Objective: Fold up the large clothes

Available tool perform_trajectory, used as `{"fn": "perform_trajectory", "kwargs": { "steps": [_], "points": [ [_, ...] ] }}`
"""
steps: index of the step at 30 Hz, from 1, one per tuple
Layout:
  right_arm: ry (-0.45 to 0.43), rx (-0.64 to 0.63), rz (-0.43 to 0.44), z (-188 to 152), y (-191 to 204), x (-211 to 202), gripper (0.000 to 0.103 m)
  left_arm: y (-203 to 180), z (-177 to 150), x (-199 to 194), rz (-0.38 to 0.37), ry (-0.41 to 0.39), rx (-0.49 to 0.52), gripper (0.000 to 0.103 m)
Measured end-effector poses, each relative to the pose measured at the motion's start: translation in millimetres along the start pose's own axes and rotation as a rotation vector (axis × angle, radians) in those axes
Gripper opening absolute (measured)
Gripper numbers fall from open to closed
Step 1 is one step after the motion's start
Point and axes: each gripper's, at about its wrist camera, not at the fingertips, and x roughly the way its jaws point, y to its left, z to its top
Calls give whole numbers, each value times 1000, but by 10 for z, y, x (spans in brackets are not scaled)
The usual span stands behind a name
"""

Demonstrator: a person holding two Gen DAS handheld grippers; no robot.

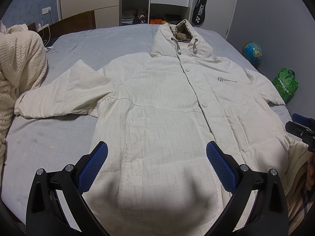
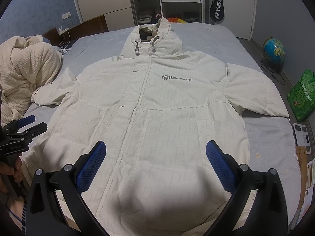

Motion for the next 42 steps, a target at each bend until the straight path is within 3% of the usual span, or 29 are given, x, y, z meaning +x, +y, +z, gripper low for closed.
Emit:
{"fn": "perform_trajectory", "kwargs": {
  "steps": [14,22,27,31,37,42],
  "points": [
    [-2,9,8,12,-21,-16,97,1,2,-11,-1,-1,1,97],
    [-9,1,54,219,-206,-255,97,21,55,-20,-16,7,-14,96],
    [-59,35,54,457,-646,-509,97,17,107,-11,-25,25,-13,96],
    [-60,117,-1,544,-1220,-547,97,-12,164,-20,-22,38,10,96],
    [-25,260,-37,395,-1995,-408,97,-25,322,-13,-25,51,38,97],
    [-26,403,-37,244,-2607,-250,97,-89,663,16,-48,32,39,97]
  ]
}}
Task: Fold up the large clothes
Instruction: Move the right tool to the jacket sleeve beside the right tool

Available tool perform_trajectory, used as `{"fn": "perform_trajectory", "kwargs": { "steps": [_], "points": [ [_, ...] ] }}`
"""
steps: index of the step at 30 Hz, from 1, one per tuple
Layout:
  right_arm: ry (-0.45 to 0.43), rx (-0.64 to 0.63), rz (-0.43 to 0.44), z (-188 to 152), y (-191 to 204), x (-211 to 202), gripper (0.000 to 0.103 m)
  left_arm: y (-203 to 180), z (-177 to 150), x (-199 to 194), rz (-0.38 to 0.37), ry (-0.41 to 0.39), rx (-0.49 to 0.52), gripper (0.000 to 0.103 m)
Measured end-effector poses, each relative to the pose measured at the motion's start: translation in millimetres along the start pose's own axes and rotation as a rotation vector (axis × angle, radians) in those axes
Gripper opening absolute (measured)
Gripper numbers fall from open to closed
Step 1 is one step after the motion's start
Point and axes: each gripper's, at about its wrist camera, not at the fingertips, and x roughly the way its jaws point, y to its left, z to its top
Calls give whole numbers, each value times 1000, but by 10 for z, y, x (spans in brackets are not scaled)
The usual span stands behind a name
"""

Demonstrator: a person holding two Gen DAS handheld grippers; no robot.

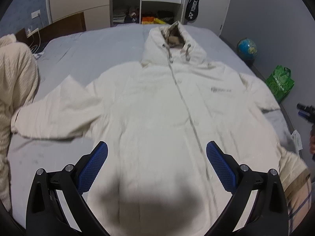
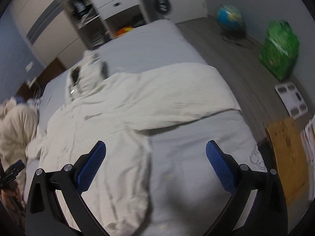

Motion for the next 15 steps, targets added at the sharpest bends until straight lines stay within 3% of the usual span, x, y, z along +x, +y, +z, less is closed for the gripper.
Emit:
{"fn": "perform_trajectory", "kwargs": {
  "steps": [3,8,12,15],
  "points": [
    [-4,111,5,89,-356,126,97,-66,216,89,2,1,11,97],
    [-24,354,120,217,-936,380,97,-148,482,296,-21,-25,-10,97],
    [-36,530,243,279,-1215,672,97,-131,483,523,-42,-44,-44,96],
    [-35,612,267,297,-1314,880,97,-96,382,721,-25,-12,-51,96]
  ]
}}
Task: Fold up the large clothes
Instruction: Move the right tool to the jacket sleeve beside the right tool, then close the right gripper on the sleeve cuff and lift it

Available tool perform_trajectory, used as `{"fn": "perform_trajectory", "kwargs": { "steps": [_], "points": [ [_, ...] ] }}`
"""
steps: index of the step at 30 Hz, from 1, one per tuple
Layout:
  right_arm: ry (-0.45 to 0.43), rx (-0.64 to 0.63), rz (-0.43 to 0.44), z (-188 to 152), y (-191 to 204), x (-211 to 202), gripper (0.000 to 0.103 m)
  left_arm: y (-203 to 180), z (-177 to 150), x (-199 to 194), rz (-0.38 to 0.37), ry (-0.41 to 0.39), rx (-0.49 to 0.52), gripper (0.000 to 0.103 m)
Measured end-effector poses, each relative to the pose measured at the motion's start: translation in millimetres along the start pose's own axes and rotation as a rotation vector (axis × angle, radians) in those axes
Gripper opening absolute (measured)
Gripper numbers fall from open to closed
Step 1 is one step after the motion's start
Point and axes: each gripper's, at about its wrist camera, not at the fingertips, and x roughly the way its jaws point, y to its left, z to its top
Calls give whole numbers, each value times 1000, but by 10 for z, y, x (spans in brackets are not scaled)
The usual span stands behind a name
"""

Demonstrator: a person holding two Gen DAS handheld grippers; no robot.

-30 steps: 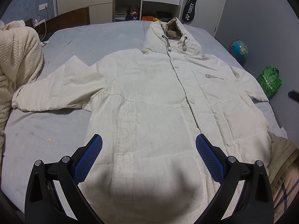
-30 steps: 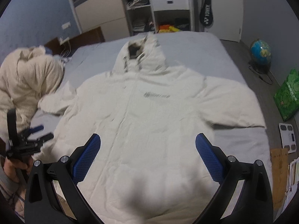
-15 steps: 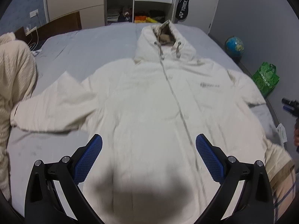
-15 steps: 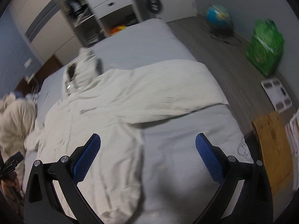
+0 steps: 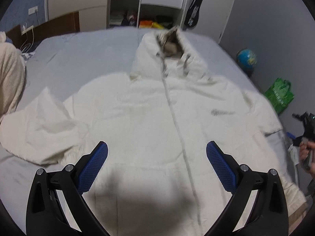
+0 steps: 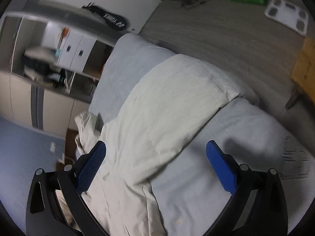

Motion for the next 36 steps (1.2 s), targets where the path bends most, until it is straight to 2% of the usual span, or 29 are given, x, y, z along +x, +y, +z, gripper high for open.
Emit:
{"fn": "perform_trajectory", "kwargs": {
  "steps": [2,7,13,14,16,18,19,21,28,36],
  "points": [
    [-6,46,8,42,-84,96,97,-12,8,64,11,18,14,96],
    [-38,124,2,86,-252,246,96,-106,115,-37,22,-33,79,96],
    [-82,157,-17,288,-316,366,85,-78,149,30,36,-11,77,97],
    [-82,160,-26,323,-318,391,80,-73,157,46,40,-8,77,97],
    [-86,165,-63,395,-330,434,62,-43,178,49,45,-6,67,97],
    [-82,176,-103,431,-345,463,28,-23,194,42,43,-10,55,96],
    [-86,175,-131,436,-349,467,23,-15,197,35,41,-13,50,96],
    [-109,164,-124,422,-319,435,15,-10,208,20,41,-16,46,96],
    [-179,96,-24,308,10,235,9,-34,236,-72,33,-42,59,96],
    [-172,-41,99,181,720,130,5,-18,284,-157,74,-62,63,97]
  ]
}}
